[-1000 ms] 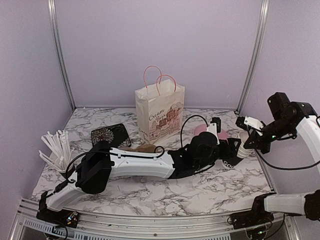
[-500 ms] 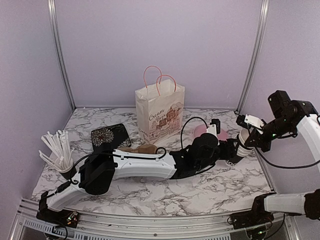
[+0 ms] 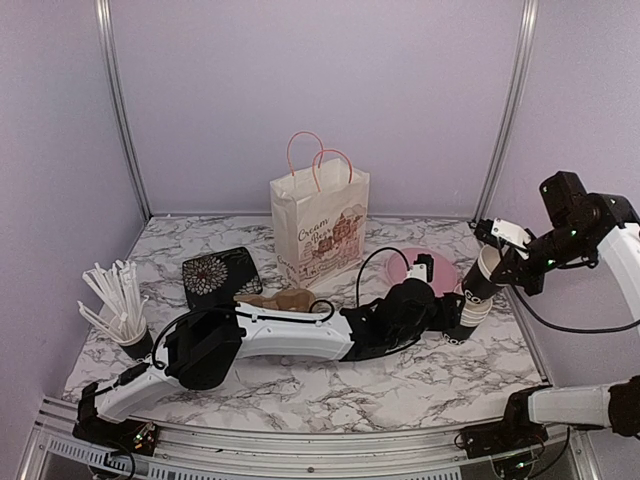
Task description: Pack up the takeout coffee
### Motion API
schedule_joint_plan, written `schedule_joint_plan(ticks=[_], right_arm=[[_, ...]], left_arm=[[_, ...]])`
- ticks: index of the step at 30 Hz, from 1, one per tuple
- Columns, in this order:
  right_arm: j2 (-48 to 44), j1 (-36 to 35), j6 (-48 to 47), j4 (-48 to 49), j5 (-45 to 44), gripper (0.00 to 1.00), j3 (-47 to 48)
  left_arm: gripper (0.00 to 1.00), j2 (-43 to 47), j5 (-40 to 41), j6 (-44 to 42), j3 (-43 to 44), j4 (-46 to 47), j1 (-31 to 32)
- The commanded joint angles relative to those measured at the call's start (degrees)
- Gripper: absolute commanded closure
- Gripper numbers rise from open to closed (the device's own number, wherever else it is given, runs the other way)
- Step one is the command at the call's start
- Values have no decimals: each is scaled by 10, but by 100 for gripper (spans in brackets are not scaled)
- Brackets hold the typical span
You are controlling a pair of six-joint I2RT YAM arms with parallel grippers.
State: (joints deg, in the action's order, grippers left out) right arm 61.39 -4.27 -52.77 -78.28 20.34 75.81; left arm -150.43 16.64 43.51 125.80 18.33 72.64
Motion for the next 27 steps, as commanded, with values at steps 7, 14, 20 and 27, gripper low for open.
schedule_joint_plan(ticks=[7, 14, 20, 27], right_arm=[[-29, -7, -40, -4, 33, 100, 63], [-11, -14, -86, 9, 118, 100, 62], [20, -152, -47, 77, 82, 100, 14], [68, -351, 22, 176, -36, 100, -60]], left_arm=[[19, 157, 11, -109, -146, 51, 2], [16, 434, 24, -184, -474, 50, 3], [14, 607, 92, -212, -596, -70, -3], [18, 659, 151, -189, -515, -417, -23]])
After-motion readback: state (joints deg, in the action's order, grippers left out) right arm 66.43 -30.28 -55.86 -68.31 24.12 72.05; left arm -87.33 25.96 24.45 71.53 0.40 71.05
